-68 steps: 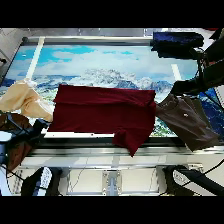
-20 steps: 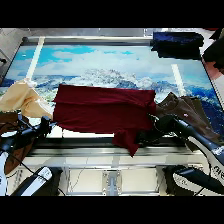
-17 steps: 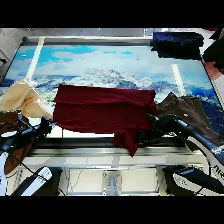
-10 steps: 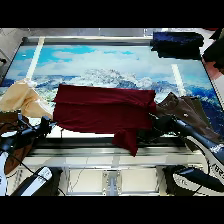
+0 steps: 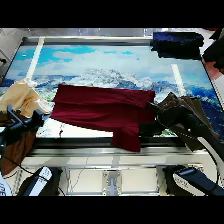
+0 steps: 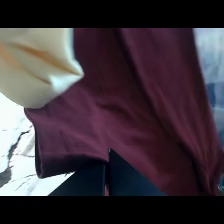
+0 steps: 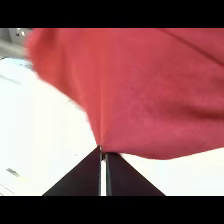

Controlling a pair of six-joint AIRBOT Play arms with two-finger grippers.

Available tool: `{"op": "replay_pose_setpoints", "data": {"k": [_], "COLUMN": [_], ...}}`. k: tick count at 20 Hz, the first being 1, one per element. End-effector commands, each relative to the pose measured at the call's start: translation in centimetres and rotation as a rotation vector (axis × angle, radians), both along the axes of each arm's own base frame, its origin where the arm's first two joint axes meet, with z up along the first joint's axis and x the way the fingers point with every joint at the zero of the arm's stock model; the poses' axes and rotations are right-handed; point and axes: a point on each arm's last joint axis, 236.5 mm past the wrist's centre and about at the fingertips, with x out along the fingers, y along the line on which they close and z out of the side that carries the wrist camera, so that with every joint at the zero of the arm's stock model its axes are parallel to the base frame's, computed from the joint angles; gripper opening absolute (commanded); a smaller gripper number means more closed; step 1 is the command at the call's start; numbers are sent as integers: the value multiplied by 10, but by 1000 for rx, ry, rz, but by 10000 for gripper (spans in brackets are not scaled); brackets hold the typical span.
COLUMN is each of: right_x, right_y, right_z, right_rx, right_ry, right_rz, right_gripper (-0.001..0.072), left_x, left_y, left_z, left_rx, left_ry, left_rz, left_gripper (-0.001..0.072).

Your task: Fold the shirts.

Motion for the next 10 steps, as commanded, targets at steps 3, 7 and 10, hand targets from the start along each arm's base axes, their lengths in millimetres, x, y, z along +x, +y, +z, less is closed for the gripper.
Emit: {"op": "replay_pose_setpoints", "data": {"k": [3,7,10], "right_x": [31,90,147], "right_y": [-10,-30,-50], "right_z": [87,113,110], "right_rx": [-29,-136,-219], "right_ry": [-263,-444,-482], "right_rz": [-8,-41,-82], "right_gripper": [21,18,18], "left_x": [-6,18,43], "left_y": [-1,16,18], "left_z": [89,123,82], "left_rx": [195,310,427], "left_ry": [-157,-214,-55], "left_rz": [-145,-143,-266], "left_gripper": [10,8,7]}}
